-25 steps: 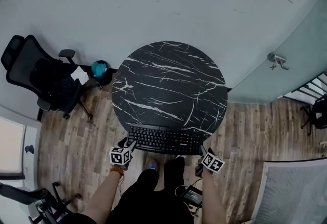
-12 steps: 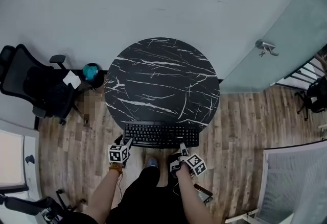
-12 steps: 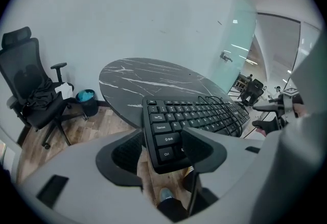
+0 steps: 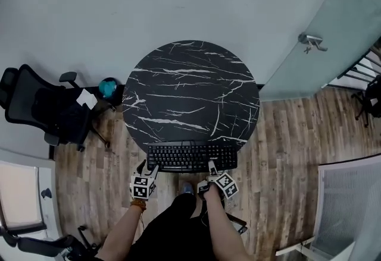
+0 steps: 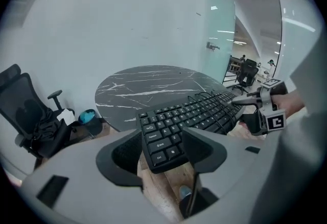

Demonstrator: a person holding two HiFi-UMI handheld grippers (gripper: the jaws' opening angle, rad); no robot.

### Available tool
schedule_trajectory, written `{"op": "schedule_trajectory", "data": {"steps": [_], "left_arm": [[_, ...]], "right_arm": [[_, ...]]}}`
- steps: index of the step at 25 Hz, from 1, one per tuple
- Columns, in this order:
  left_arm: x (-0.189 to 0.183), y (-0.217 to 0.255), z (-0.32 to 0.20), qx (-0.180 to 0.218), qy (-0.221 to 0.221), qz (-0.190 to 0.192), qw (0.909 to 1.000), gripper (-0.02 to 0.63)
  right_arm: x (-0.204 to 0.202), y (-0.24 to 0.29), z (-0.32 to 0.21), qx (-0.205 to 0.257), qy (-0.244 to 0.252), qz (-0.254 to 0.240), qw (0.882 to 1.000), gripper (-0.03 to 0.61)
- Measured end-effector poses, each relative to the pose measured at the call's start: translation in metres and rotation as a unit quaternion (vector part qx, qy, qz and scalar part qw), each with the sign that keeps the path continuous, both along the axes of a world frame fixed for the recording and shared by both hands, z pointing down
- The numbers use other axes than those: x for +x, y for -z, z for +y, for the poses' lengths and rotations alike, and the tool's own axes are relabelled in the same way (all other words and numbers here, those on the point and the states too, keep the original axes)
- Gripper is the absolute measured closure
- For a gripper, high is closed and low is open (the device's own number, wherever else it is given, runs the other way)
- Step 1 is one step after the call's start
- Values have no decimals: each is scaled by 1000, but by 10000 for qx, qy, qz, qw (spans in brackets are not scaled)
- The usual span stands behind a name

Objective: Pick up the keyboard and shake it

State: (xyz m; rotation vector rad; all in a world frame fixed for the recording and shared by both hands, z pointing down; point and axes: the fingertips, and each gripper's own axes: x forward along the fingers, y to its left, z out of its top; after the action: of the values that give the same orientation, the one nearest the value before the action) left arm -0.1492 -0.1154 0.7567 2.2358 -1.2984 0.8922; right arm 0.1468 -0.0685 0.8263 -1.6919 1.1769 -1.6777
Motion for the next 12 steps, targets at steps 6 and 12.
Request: {"op": "schedule_trajectory", "data": {"steps": [6, 12], "left_arm": [[29, -2, 15, -60, -398, -71, 9992, 371], [38, -12, 34, -205, -504, -22, 9985, 373]], "right_arm": [[-1, -9, -12, 97, 37, -137, 9999, 319], [-4, -6, -10, 251, -60, -347, 9991, 348]]}}
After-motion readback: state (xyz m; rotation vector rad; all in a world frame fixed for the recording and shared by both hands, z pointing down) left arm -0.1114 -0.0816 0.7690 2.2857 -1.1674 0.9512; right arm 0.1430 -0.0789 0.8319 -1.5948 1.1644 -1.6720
